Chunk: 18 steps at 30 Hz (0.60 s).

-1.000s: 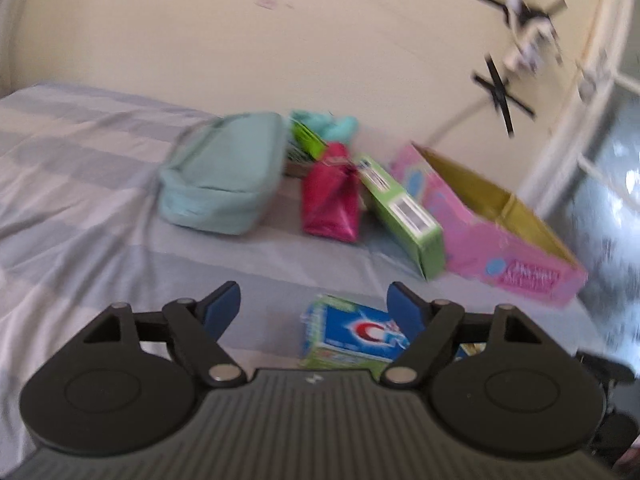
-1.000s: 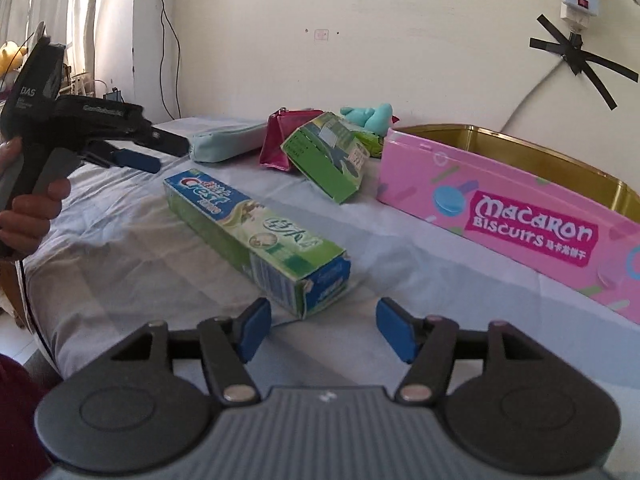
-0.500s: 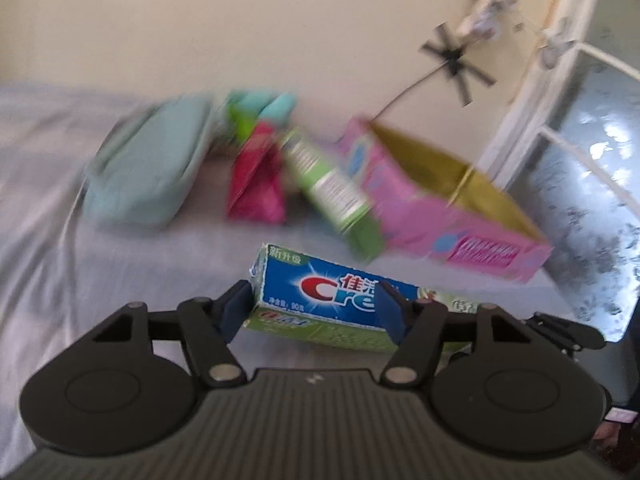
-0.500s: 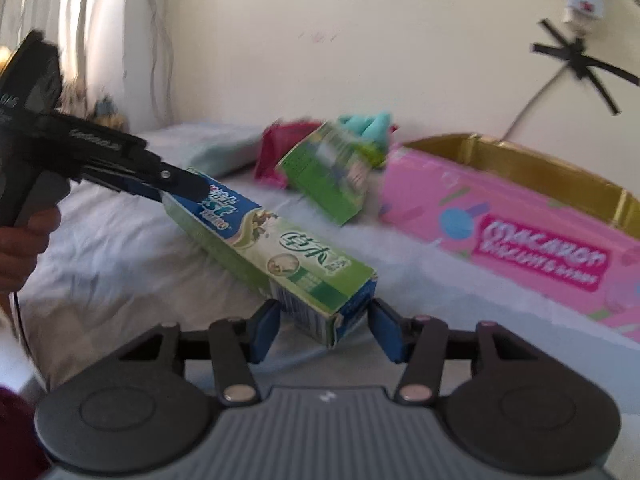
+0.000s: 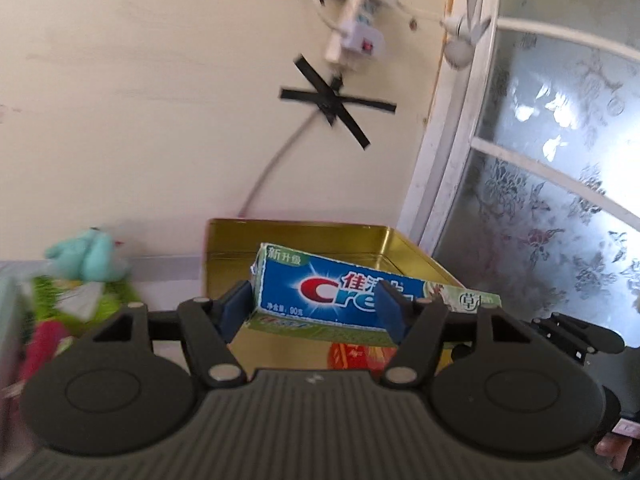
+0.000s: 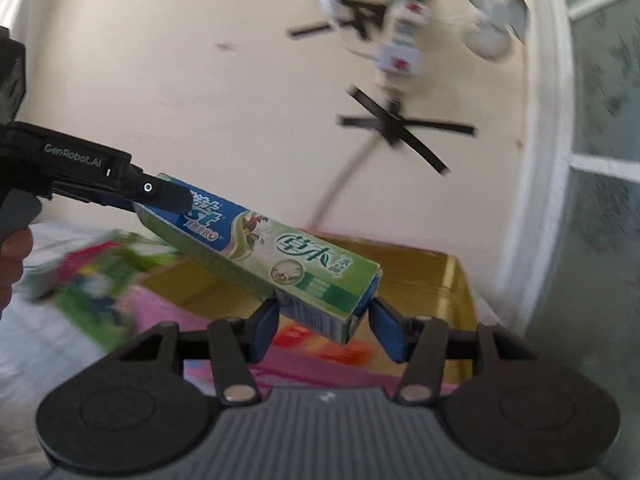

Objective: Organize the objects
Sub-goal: 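Carry the toothpaste box into the pink tin and release it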

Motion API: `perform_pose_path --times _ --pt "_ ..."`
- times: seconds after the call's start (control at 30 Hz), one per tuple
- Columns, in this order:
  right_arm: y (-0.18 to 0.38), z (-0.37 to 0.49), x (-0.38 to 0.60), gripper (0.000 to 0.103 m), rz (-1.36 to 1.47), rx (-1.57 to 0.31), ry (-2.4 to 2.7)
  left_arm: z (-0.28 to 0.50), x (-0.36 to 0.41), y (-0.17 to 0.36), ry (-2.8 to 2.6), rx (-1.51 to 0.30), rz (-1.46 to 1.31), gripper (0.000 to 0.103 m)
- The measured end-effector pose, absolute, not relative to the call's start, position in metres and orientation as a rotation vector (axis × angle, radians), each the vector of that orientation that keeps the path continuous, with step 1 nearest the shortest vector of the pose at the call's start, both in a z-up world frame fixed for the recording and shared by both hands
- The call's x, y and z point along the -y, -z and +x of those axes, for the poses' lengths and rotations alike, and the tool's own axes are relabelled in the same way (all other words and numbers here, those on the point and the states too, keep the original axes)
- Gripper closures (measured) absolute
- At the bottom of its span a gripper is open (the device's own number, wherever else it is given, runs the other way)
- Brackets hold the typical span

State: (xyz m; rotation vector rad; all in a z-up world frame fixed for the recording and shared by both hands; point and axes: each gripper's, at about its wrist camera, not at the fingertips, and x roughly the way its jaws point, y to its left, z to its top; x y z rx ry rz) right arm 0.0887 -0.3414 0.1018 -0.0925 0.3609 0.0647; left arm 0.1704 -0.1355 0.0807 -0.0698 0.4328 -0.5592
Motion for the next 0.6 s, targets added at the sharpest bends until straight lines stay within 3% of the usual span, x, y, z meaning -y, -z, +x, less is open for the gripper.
perform_pose_path --times 0.13,0.2,0.23,0.4,0.6 --pt "-0.084 0.116 0.355 0.05 -0.075 -0.428 -0.017 0.199 0.162 -0.065 0.525 -0.484 -0.048 0.033" --pt "-0.077 0.122 0.356 0.039 -0.081 -0.415 0.019 0.206 0.171 -0.056 0.469 -0.491 -0.011 0.033" --pt "-0.074 0.121 0.354 0.038 -0.086 -0.401 0.031 0.207 0.174 -0.053 0.439 -0.495 0.003 0.033" --pt "-0.074 0.105 0.353 0.038 -0.011 -0.355 0.023 0.196 0.175 -0.049 0.367 -0.492 0.074 0.026" --pt "-0.079 0.069 0.344 0.036 0.136 -0.294 0.023 0.17 0.166 -0.054 0.306 -0.495 0.103 0.026"
